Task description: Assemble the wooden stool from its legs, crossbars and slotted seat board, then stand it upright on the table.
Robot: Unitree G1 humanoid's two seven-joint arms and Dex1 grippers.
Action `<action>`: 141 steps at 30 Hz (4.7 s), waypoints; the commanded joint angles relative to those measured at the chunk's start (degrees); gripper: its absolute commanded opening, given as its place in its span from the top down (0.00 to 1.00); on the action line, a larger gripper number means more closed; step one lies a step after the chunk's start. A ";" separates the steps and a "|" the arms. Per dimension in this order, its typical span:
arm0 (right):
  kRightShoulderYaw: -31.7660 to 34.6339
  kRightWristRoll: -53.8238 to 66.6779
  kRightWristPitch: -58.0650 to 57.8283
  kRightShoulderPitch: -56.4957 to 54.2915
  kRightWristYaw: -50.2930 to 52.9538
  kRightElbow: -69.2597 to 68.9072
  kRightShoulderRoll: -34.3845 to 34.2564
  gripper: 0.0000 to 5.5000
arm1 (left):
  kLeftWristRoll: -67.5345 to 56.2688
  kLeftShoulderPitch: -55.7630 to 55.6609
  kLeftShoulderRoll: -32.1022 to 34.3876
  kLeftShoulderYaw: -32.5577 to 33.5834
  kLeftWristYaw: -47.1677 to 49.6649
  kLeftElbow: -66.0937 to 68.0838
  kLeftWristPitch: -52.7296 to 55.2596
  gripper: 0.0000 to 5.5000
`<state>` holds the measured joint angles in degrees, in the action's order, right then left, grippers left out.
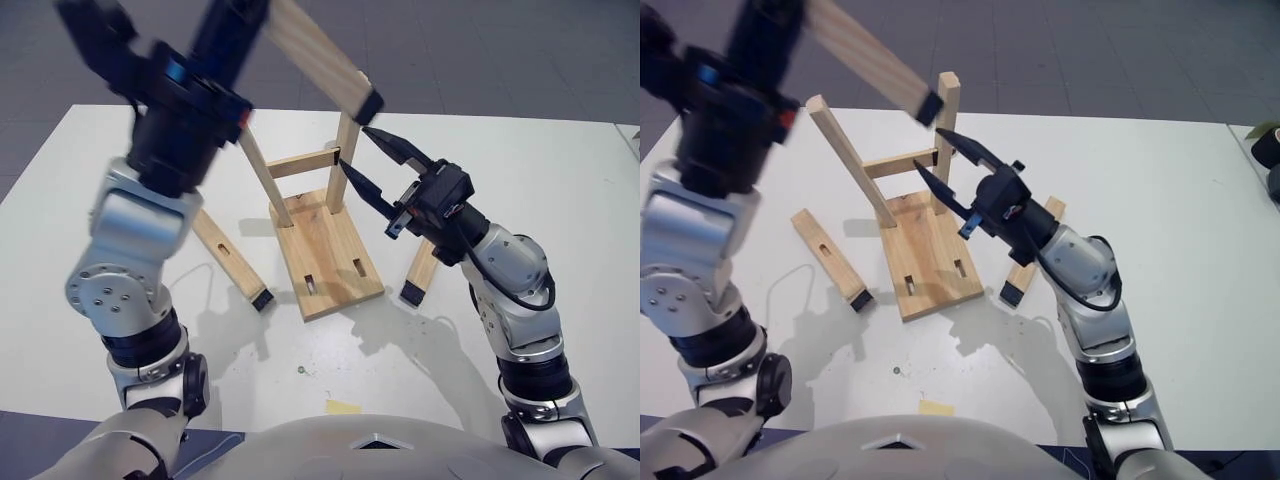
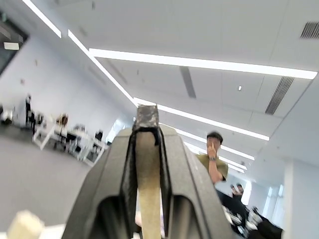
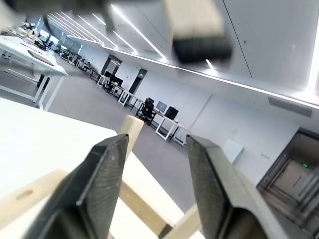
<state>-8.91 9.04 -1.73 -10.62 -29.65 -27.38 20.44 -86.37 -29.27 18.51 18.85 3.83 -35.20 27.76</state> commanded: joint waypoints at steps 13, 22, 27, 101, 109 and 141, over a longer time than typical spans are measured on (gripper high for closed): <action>5.23 -5.21 -4.46 9.63 14.38 -5.00 -5.14 0.15 | 30.98 24.56 20.29 2.61 11.94 19.19 6.99 0.92; 3.47 -8.21 -2.45 11.67 17.18 -3.18 -7.97 0.02 | 45.97 18.31 10.74 -6.74 3.23 26.58 1.50 0.92; 3.34 -8.39 -1.30 10.45 16.87 -1.22 -8.31 0.02 | 52.12 16.77 5.51 -9.18 0.01 31.81 -2.00 0.92; 2.74 -9.77 -2.07 12.36 16.75 -1.26 -9.39 0.02 | 54.58 30.56 -19.12 -2.28 5.63 11.68 -0.06 0.92; 2.58 -9.70 -2.24 12.09 16.65 -1.32 -9.46 0.02 | 63.06 31.62 -16.29 -8.64 -0.27 13.36 -5.54 0.92; 3.09 -9.67 -2.12 10.10 16.42 -0.30 -9.19 0.02 | 72.66 38.16 -7.46 -14.33 -14.31 20.76 -18.89 0.92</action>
<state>-6.23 -0.59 -3.88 -0.24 -13.23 -28.04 11.07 -14.70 7.83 10.63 4.12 -11.24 -15.74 5.02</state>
